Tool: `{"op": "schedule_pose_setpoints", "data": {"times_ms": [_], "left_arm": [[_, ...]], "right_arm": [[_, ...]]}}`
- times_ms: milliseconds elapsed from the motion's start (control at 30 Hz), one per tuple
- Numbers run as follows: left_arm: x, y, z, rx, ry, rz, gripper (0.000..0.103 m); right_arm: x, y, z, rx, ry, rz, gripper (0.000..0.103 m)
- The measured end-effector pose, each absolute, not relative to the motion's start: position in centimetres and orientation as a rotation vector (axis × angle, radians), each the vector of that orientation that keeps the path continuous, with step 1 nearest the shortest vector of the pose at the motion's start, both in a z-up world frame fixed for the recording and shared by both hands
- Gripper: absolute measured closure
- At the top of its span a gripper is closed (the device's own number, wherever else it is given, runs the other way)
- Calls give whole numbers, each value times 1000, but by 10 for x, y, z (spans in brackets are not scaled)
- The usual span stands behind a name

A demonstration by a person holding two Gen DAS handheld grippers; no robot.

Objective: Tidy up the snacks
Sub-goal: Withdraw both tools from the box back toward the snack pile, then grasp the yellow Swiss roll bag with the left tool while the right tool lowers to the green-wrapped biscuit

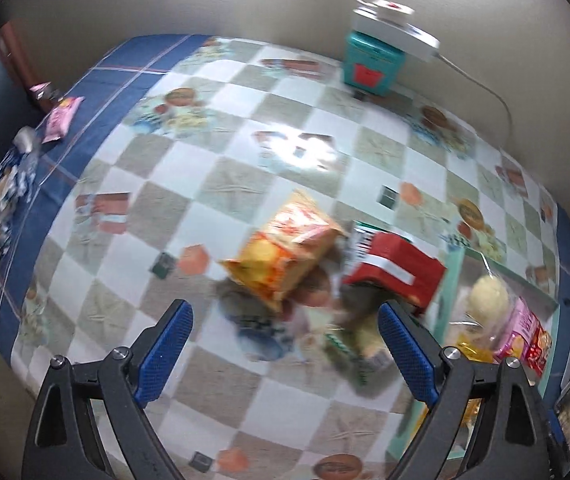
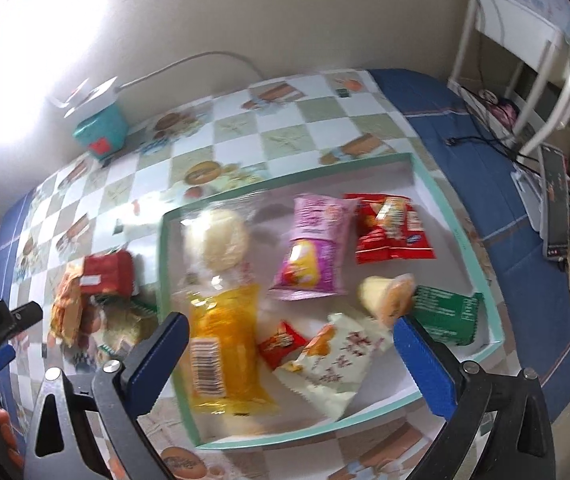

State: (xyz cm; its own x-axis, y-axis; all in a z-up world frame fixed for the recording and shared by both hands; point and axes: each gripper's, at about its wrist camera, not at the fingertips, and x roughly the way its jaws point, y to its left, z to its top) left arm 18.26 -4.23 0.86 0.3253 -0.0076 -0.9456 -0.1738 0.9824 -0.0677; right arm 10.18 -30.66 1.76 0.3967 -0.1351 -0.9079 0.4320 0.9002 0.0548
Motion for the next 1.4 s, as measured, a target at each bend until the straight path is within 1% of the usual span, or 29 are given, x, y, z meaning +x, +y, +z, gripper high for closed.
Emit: {"op": "schedule_pose_setpoints", "data": {"times_ms": [467,667,933,1167,1400], "left_arm": [[169,83,6,-308,1232,278,9],[168,111,4,-371,1231,303,9],[173,111,-5,-398,1260,298,9],[188,92,-21,-405,1297,223,9],[206,75,-28,-419,1289,159,9]], "right_arm": [[123,-200,3,255,1158,-158,0],[132,-177,-4,253,1164,-109,0],[143,-173,-19,260,1191,-106,0],[149,-178,-30,293,1208,-100,0],[157,-174,-39,276,1210,-97,0]]}}
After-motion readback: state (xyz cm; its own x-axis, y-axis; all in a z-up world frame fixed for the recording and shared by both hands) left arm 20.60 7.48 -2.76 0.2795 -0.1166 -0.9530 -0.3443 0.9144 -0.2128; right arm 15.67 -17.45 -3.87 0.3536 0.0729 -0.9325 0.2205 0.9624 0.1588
